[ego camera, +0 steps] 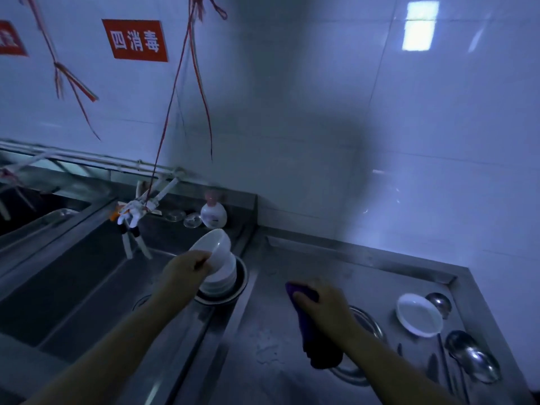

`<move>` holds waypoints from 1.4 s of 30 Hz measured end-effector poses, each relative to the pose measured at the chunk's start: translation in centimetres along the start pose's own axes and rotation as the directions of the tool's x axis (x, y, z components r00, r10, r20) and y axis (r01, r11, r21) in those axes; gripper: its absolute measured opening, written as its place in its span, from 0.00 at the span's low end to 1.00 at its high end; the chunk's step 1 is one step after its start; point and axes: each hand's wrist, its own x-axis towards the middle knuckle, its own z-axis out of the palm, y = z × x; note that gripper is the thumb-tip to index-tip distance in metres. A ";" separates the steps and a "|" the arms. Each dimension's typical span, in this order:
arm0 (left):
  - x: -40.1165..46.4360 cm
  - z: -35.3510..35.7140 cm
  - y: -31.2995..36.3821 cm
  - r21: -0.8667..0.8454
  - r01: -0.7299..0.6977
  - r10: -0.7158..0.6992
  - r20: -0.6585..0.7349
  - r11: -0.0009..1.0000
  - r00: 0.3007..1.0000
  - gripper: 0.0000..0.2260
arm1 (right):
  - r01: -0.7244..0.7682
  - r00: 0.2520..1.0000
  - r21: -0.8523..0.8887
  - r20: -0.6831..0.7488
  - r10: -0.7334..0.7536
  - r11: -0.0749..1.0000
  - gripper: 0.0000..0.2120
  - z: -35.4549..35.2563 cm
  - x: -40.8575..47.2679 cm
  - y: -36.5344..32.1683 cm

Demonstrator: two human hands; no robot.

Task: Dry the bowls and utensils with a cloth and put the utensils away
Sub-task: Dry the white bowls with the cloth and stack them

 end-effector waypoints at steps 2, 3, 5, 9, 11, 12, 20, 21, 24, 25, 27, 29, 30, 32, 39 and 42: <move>2.0 -0.4 -1.9 0.207 -0.097 0.092 0.032 0.973 0.995 0.07 | -0.049 0.999 0.013 -0.020 0.049 0.999 0.13 1.4 0.8 -0.6; 2.8 -0.4 -2.8 0.299 -0.140 0.128 0.061 0.944 0.990 0.08 | -0.075 0.997 0.019 -0.024 0.076 0.997 0.13 2.0 1.1 -0.8; 4.4 -0.1 -4.5 0.420 -0.244 0.199 0.148 0.874 0.969 0.11 | -0.117 0.992 0.030 -0.032 0.118 0.993 0.13 3.1 1.5 -0.9; 7.2 1.1 -7.4 0.516 -0.410 0.279 0.314 0.752 0.907 0.11 | -0.203 0.979 0.047 -0.018 0.204 0.978 0.13 4.3 1.6 -0.8; 7.9 1.5 -8.1 0.576 -0.475 0.314 0.362 0.665 0.878 0.08 | -0.254 0.967 0.051 -0.019 0.255 0.966 0.13 4.7 1.5 -0.5; 8.2 1.8 -8.6 0.580 -0.520 0.360 0.375 0.627 0.854 0.03 | -0.276 0.960 0.052 -0.023 0.278 0.960 0.13 4.9 1.5 -0.4; 9.4 3.1 -12.5 0.529 -0.637 0.497 0.400 0.561 0.770 0.16 | -0.343 0.939 0.002 -0.034 0.343 0.939 0.13 6.5 1.9 -0.3; 9.4 3.0 -12.6 0.520 -0.636 0.495 0.400 0.571 0.771 0.16 | -0.346 0.938 -0.001 -0.034 0.345 0.938 0.13 6.6 2.0 -0.4; 9.3 3.1 -12.9 0.491 -0.645 0.524 0.378 0.586 0.763 0.16 | -0.351 0.936 -0.010 -0.035 0.351 0.936 0.13 7.1 2.2 -0.4; 9.2 3.1 -12.9 0.481 -0.651 0.536 0.371 0.588 0.758 0.16 | -0.352 0.936 -0.018 -0.033 0.351 0.936 0.13 7.2 2.3 -0.4; 9.1 3.1 -12.9 0.465 -0.663 0.564 0.353 0.587 0.747 0.16 | -0.358 0.934 -0.041 -0.024 0.357 0.933 0.13 7.4 2.4 -0.3; 9.1 3.1 -13.0 0.461 -0.664 0.569 0.347 0.588 0.745 0.17 | -0.363 0.932 -0.058 -0.013 0.363 0.930 0.13 7.6 2.6 -0.1; 9.1 3.2 -13.1 0.462 -0.666 0.572 0.346 0.585 0.743 0.17 | -0.364 0.931 -0.060 -0.012 0.364 0.930 0.14 7.7 2.7 -0.1; 9.0 3.2 -13.3 0.463 -0.666 0.578 0.337 0.585 0.743 0.16 | -0.363 0.932 -0.061 -0.011 0.363 0.930 0.13 7.8 2.8 0.0; 8.6 3.6 -12.5 0.453 -0.665 0.616 0.275 0.594 0.738 0.15 | -0.376 0.927 -0.033 -0.010 0.376 0.926 0.14 7.8 3.2 0.3; 8.0 4.7 -10.7 0.416 -0.701 0.666 0.254 0.579 0.701 0.14 | -0.380 0.925 0.002 -0.033 0.380 0.925 0.14 7.3 3.0 0.8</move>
